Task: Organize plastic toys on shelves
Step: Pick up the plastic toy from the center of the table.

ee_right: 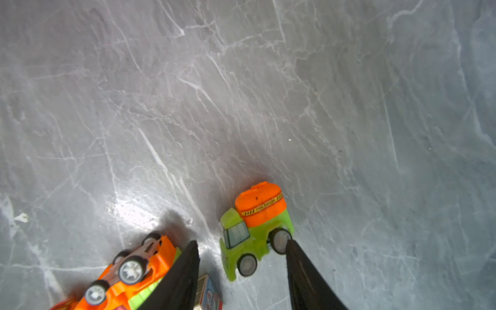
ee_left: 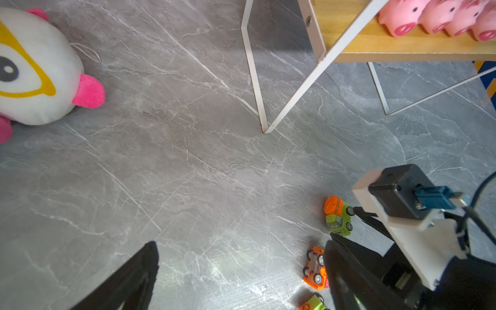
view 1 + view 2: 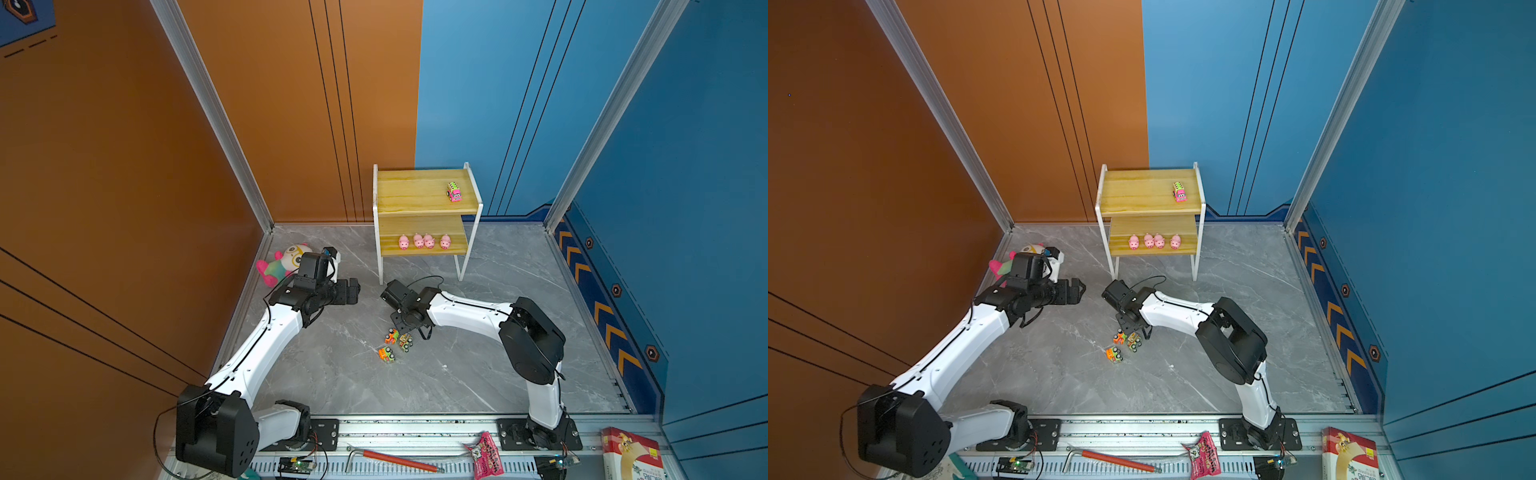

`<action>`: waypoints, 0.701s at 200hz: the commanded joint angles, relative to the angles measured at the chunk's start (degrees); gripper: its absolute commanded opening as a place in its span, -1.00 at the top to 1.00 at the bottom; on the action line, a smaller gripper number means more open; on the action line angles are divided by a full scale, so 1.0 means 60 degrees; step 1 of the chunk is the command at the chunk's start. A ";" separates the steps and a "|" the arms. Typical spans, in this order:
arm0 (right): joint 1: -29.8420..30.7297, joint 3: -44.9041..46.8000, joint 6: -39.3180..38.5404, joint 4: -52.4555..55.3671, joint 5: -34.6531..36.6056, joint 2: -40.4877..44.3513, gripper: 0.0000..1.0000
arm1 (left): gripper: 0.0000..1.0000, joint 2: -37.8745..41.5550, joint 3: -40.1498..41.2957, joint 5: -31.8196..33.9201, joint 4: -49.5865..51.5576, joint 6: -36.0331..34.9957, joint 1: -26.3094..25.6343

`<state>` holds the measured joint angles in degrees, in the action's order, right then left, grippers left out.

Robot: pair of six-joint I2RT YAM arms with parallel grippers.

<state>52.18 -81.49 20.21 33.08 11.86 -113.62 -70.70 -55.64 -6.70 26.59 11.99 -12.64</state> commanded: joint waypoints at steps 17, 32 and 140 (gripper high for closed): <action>-0.0182 0.0148 0.0089 0.0412 0.0299 -0.0189 0.04 | -0.92 -0.0148 -0.0247 -0.0160 0.0164 0.0082 0.0115; -0.0280 0.0328 0.0104 0.0336 0.0381 -0.0024 0.09 | -0.92 -0.0163 -0.0248 -0.0193 0.0151 0.0097 0.0130; -0.2072 0.3086 0.0838 -0.1769 -0.1833 0.2120 0.35 | -0.92 -0.0185 -0.0244 -0.0221 0.0153 0.0104 0.0130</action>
<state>42.41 -68.03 22.48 25.34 5.65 -104.31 -71.29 -55.66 -6.96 26.61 12.01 -12.32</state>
